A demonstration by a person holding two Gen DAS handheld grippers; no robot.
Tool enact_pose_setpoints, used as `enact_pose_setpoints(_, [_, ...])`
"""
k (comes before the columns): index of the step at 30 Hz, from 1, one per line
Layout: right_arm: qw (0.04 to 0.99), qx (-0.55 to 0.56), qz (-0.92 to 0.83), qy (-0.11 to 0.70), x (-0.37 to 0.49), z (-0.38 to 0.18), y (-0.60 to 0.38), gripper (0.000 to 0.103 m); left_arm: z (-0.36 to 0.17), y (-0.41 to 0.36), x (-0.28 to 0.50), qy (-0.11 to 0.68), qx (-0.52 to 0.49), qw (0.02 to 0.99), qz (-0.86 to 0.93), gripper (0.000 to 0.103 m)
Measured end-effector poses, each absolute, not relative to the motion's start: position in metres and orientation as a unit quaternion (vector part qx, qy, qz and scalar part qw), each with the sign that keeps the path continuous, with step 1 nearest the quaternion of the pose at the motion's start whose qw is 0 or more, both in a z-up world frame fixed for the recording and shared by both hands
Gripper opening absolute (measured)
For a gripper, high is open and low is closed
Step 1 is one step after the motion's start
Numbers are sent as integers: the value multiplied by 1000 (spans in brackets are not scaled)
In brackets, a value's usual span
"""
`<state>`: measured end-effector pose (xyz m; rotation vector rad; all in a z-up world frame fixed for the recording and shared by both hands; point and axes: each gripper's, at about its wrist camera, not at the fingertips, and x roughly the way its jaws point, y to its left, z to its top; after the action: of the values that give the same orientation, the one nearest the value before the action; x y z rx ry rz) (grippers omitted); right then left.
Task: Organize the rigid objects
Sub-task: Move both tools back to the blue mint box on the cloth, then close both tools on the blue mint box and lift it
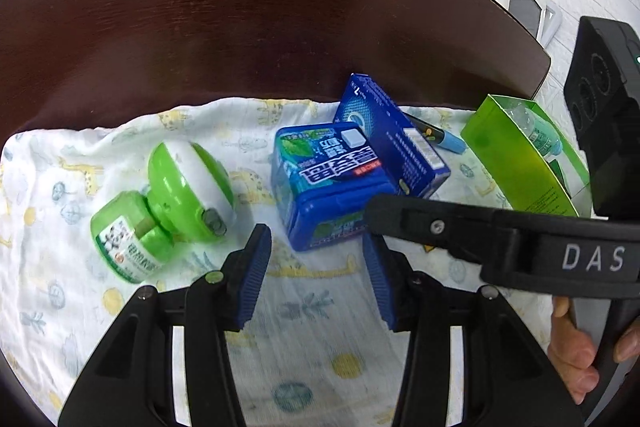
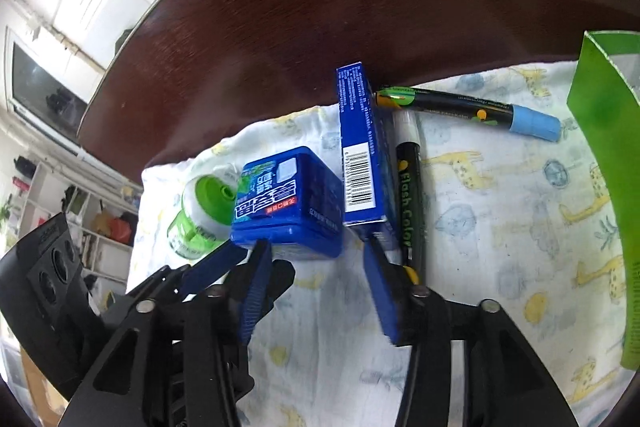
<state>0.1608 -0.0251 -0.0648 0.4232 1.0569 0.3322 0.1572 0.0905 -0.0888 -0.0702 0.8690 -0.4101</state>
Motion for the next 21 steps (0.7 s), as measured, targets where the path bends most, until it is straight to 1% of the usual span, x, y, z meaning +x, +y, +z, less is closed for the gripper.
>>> enact_pose_setpoints(2, [820, 212, 164, 506, 165, -69, -24, 60, -90, 87, 161, 418, -30, 885, -202, 45])
enact_pose_setpoints(9, [839, 194, 152, 485, 160, -55, -24, 60, -96, 89, 171, 421, -43, 883, -202, 45])
enact_pose_setpoints(14, [830, 198, 138, 503, 164, -61, -19, 60, -96, 89, 173, 423, -43, 883, -198, 45])
enact_pose_setpoints(21, [852, 193, 173, 456, 144, -39, -21, 60, -97, 90, 178, 423, -49, 884, -195, 46])
